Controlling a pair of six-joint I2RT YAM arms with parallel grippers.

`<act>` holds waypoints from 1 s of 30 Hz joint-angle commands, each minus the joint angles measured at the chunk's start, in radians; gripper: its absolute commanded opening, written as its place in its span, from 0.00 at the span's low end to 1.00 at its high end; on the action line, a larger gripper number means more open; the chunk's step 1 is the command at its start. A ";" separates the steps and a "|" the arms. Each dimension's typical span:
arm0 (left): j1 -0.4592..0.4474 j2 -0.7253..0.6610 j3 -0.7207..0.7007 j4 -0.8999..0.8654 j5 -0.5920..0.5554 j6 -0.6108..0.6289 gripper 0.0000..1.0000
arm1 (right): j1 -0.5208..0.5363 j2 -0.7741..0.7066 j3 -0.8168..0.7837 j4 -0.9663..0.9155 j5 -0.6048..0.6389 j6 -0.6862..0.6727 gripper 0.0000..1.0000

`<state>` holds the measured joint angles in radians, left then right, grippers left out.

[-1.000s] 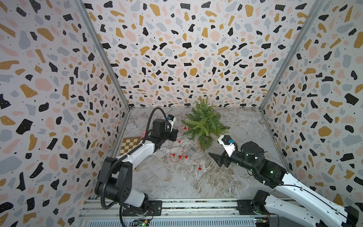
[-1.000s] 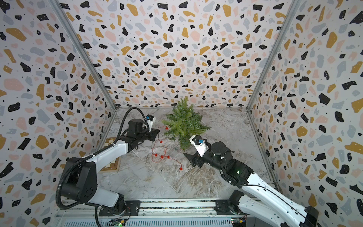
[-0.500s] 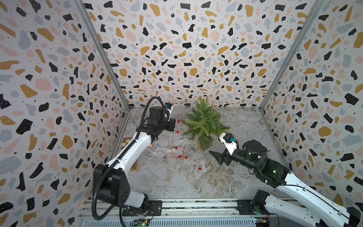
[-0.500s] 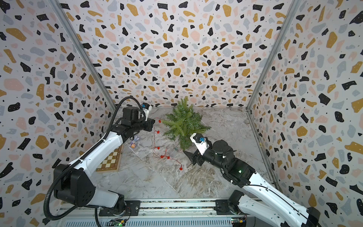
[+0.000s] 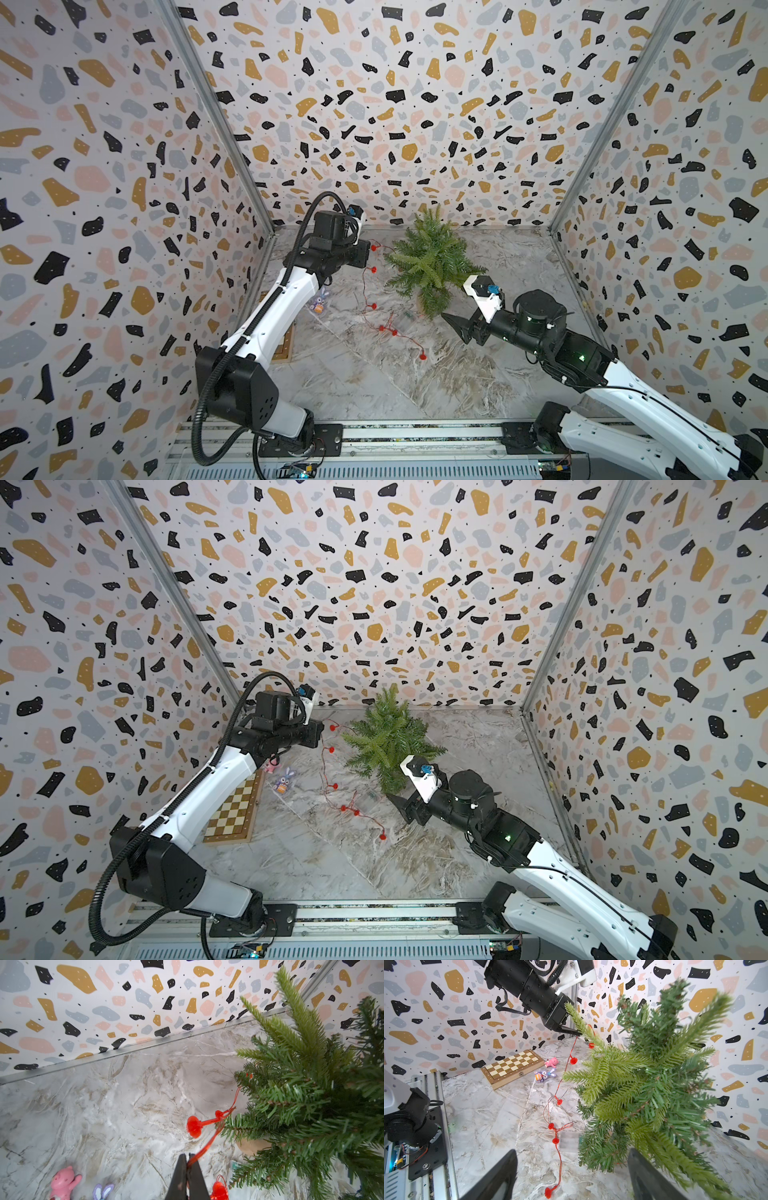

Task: Remove string lights from the small christmas tree
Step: Remove the light string from the Christmas tree.

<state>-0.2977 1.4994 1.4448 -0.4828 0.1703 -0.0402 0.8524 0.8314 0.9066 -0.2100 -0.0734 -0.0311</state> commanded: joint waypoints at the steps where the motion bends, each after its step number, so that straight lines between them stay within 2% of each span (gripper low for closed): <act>1: -0.004 0.034 0.071 -0.046 -0.030 0.038 0.00 | -0.008 -0.002 0.071 -0.019 0.005 -0.014 0.84; 11: -0.003 0.184 0.306 -0.161 -0.139 0.099 0.00 | -0.130 0.051 0.194 -0.034 -0.088 -0.010 0.84; 21: 0.005 0.278 0.436 -0.165 -0.133 0.115 0.00 | -0.256 0.130 0.299 -0.027 -0.153 -0.016 0.85; 30: 0.019 0.383 0.619 -0.192 -0.104 0.138 0.00 | -0.545 0.272 0.395 0.029 -0.375 0.041 0.86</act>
<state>-0.2863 1.8584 2.0018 -0.6731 0.0490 0.0719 0.3611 1.0870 1.2598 -0.2195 -0.3496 -0.0204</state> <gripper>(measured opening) 0.047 0.856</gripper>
